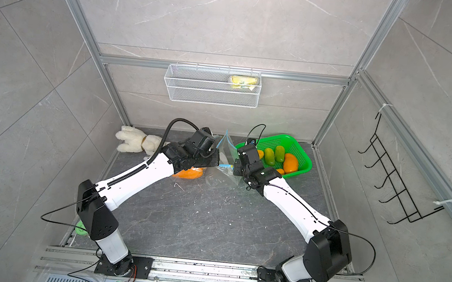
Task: Place the mango in a zip-top bag and seal the zipper
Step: Open the zipper of the food storage bag.
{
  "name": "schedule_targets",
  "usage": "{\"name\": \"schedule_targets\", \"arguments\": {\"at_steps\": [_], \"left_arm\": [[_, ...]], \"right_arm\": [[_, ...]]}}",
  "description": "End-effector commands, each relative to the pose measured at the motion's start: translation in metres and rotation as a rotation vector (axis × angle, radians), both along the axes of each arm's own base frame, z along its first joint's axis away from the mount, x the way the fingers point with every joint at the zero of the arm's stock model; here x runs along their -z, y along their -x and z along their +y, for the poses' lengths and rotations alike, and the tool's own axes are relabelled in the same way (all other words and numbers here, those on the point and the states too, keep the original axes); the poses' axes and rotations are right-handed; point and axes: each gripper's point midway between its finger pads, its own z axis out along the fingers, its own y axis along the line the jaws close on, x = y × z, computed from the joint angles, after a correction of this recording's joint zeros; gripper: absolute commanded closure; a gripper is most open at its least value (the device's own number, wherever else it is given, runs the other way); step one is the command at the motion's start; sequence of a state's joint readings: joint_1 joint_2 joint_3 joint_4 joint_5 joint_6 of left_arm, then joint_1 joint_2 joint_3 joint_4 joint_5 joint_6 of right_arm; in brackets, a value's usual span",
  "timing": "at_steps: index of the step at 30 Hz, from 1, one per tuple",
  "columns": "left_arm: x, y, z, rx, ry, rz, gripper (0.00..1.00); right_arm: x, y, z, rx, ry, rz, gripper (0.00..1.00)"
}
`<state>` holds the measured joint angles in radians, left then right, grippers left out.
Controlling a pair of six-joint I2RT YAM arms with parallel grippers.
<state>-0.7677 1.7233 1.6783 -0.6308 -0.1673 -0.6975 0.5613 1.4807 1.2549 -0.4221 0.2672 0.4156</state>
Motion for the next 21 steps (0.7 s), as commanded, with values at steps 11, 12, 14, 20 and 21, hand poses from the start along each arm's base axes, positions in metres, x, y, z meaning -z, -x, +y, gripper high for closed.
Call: {"name": "schedule_targets", "arguments": {"at_steps": [11, 12, 14, 20, 21], "left_arm": [[-0.003, -0.019, -0.003, -0.023, -0.025, -0.015, 1.00], [-0.001, -0.020, -0.004, -0.025, -0.027, -0.012, 1.00], [0.000, -0.020, -0.004, -0.027, -0.030, -0.008, 1.00], [-0.002, -0.021, -0.003, -0.034, -0.029, -0.016, 1.00], [-0.002, -0.021, -0.003, -0.032, -0.031, -0.017, 1.00]], "right_arm": [[-0.055, 0.024, 0.047, -0.289, -0.208, 0.005, 0.65], [-0.058, 0.026, 0.046, -0.298, -0.205, 0.000, 0.62], [-0.063, 0.030, 0.045, -0.312, -0.191, -0.004, 0.58], [-0.076, 0.042, 0.032, -0.325, -0.176, -0.027, 0.39], [-0.076, 0.042, 0.028, -0.314, -0.176, -0.026, 0.39]]}}
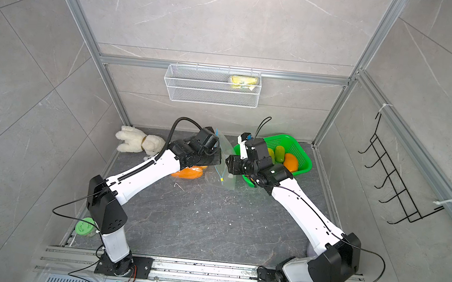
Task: Place the mango in a zip-top bag and seal the zipper
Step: Open the zipper of the food storage bag, then pick up the mango from the basket.
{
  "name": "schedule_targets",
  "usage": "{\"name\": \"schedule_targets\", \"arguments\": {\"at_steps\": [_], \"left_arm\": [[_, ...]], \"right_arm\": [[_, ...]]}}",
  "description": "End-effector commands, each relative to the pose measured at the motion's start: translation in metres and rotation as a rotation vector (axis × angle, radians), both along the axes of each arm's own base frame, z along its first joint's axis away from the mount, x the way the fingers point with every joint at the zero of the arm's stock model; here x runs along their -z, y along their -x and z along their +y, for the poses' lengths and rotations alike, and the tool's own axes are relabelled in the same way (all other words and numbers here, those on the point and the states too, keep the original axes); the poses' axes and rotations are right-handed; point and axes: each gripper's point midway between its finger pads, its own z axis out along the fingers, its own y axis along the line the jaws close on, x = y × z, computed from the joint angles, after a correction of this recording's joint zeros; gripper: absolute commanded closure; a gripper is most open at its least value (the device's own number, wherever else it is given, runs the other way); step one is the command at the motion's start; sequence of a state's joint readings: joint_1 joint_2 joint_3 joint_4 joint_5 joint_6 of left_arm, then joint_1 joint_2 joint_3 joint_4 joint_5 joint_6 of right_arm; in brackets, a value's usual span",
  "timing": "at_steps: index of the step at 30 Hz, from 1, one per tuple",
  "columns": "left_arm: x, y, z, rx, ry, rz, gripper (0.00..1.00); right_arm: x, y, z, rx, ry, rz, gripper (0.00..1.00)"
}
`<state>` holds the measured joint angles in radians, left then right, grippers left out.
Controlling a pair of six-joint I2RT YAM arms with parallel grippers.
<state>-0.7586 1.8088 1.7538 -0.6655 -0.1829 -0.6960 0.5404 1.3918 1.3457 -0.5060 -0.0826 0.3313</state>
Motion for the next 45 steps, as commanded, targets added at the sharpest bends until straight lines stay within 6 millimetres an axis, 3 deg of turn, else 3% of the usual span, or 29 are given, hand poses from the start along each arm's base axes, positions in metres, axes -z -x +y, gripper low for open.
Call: {"name": "schedule_targets", "arguments": {"at_steps": [1, 3, 5, 6, 9, 12, 16, 21, 28, 32, 35, 37, 38, 40, 42, 45], "left_arm": [[-0.016, -0.006, 0.002, -0.013, 0.009, -0.041, 1.00], [-0.017, -0.006, 0.003, -0.013, 0.009, -0.042, 1.00], [-0.018, -0.006, 0.003, -0.013, 0.010, -0.042, 1.00], [-0.017, -0.006, 0.003, -0.012, 0.009, -0.043, 1.00], [-0.019, -0.006, 0.004, -0.014, 0.011, -0.045, 1.00], [-0.019, -0.005, 0.004, -0.014, 0.011, -0.045, 1.00], [-0.021, -0.004, 0.006, -0.012, 0.017, -0.045, 1.00], [-0.024, -0.004, 0.008, -0.011, 0.030, -0.054, 1.00], [-0.025, -0.004, 0.006, -0.002, 0.045, -0.052, 1.00], [-0.026, -0.005, 0.008, -0.007, 0.047, -0.053, 1.00], [-0.027, -0.005, 0.008, -0.007, 0.049, -0.055, 1.00], [-0.027, -0.004, 0.009, -0.006, 0.051, -0.054, 1.00], [-0.028, -0.004, 0.009, -0.005, 0.053, -0.055, 1.00], [-0.029, -0.004, 0.009, -0.005, 0.058, -0.056, 1.00], [-0.030, -0.003, 0.009, -0.002, 0.071, -0.059, 1.00], [-0.033, -0.004, 0.008, -0.001, 0.092, -0.059, 1.00]], "right_arm": [[-0.017, 0.006, -0.017, 0.010, -0.006, -0.027, 0.38], [-0.007, 0.001, -0.033, 0.055, -0.016, 0.001, 0.36], [0.005, -0.006, -0.050, 0.107, -0.036, 0.027, 0.28], [0.014, -0.013, -0.060, 0.149, -0.041, 0.048, 0.22], [0.050, -0.036, -0.081, 0.271, -0.076, 0.149, 0.18], [0.084, -0.057, -0.081, 0.328, -0.147, 0.250, 0.17], [0.123, -0.078, -0.107, 0.435, 0.062, 0.320, 0.17], [0.167, -0.091, -0.115, 0.371, 0.279, 0.419, 0.15], [0.205, -0.105, -0.119, 0.302, 0.403, 0.492, 0.05], [0.226, -0.108, -0.113, 0.265, 0.416, 0.560, 0.07], [0.238, -0.109, -0.113, 0.254, 0.440, 0.597, 0.15], [0.239, -0.111, -0.112, 0.249, 0.437, 0.592, 0.23], [0.235, -0.112, -0.112, 0.253, 0.431, 0.580, 0.31], [0.215, -0.116, -0.110, 0.262, 0.397, 0.521, 0.44], [0.184, -0.116, -0.104, 0.262, 0.314, 0.426, 0.54], [0.105, -0.109, -0.084, 0.216, 0.101, 0.192, 0.68]]}}
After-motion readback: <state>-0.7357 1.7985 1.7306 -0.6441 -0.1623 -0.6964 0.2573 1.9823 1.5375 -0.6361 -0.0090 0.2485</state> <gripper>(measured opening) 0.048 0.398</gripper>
